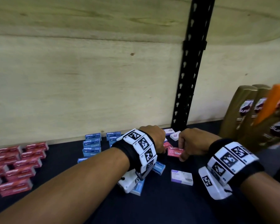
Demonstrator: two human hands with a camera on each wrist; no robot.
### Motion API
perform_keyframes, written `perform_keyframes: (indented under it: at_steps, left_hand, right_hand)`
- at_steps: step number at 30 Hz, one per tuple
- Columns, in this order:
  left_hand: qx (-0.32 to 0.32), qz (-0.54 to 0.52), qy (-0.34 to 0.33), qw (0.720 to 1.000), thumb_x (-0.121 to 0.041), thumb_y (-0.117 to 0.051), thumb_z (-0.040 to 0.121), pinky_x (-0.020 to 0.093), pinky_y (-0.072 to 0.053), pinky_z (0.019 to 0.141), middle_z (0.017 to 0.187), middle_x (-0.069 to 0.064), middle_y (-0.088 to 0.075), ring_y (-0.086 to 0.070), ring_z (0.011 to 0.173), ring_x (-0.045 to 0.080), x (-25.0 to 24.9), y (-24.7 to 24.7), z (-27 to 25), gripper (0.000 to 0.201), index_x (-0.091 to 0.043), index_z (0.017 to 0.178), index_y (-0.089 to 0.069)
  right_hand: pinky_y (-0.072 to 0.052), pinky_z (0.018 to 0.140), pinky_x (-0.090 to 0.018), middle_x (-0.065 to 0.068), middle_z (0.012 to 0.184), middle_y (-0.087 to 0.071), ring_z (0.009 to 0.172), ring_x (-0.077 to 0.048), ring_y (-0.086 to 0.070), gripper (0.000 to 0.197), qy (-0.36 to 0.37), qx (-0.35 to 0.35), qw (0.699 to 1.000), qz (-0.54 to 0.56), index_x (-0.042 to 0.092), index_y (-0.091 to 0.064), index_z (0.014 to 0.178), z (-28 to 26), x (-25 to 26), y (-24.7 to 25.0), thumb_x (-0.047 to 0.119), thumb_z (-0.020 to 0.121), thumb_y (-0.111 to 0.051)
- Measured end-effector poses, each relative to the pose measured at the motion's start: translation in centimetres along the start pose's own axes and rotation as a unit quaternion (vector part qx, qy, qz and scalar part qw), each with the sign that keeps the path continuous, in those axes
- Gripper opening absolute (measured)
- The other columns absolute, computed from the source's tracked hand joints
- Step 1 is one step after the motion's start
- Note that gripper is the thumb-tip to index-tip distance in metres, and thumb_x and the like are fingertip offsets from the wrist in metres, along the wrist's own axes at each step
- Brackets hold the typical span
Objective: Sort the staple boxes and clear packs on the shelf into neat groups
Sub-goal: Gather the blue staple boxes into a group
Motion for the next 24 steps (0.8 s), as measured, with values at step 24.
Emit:
perform_keyframes:
  at_steps: [24]
  left_hand:
    - [-0.054, -0.101, -0.040, 0.993, -0.029, -0.077, 0.080, 0.024, -0.047, 0.077, 0.109, -0.002, -0.070, -0.061, 0.092, 0.014, 6.5, 5.9, -7.8, 0.038, -0.021, 0.117, -0.070]
  right_hand:
    - [-0.042, 0.072, -0.023, 0.012, 0.076, -0.055, 0.084, -0.017, -0.058, 0.030, 0.002, -0.114, 0.993, -0.030, 0.030, -0.053, 0.069, -1.7, 4.2, 5.3, 0.035, 0.072, -0.083]
Point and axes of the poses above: each hand's wrist, its own z-axis towards the middle knuckle, its own y-axis out of the back of the hand, x = y × z, the point moved 9 cm from there along z, towards the middle knuckle
